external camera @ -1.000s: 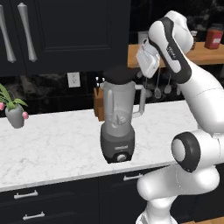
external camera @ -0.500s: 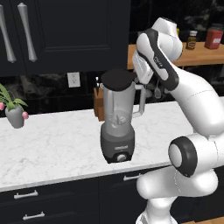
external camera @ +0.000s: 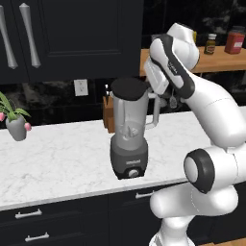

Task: Close the lid blender by securely placing the lid on top.

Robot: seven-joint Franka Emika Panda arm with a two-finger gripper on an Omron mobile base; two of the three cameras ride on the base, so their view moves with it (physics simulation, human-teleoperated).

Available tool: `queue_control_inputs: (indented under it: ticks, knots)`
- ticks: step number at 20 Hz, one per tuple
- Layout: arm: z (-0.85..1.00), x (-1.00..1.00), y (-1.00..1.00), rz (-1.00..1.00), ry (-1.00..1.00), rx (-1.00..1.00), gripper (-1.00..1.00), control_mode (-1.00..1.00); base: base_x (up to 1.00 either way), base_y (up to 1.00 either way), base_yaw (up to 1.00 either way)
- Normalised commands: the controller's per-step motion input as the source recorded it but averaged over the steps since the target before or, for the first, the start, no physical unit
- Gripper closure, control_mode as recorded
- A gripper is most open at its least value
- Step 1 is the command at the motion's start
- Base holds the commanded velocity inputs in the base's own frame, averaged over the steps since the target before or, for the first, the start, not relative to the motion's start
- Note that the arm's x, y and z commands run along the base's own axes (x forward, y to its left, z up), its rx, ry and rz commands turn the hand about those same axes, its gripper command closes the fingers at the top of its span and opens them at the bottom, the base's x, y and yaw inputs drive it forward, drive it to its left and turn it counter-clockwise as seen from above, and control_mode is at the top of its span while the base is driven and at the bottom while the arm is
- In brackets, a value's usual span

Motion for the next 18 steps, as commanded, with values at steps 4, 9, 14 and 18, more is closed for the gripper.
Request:
queue_control_inputs:
  ticks: [4, 9, 14, 18]
  knots:
    - [0.21, 0.0, 0.0, 0.11, 0.24, 0.0, 1.0, -1.0, 0.0, 0.0, 0.0]
    - [0.12, 0.0, 0.01, 0.08, 0.13, 0.0, 1.0, -1.0, 0.0, 0.0, 0.0]
    - [-0.23, -0.04, 0.02, 0.0, 0.0, -0.09, 1.0, -1.0, 0.0, 0.0, 0.0]
    - [-0.45, -0.14, 0.0, 0.0, -0.02, -0.15, 1.0, -1.0, 0.0, 0.0, 0.0]
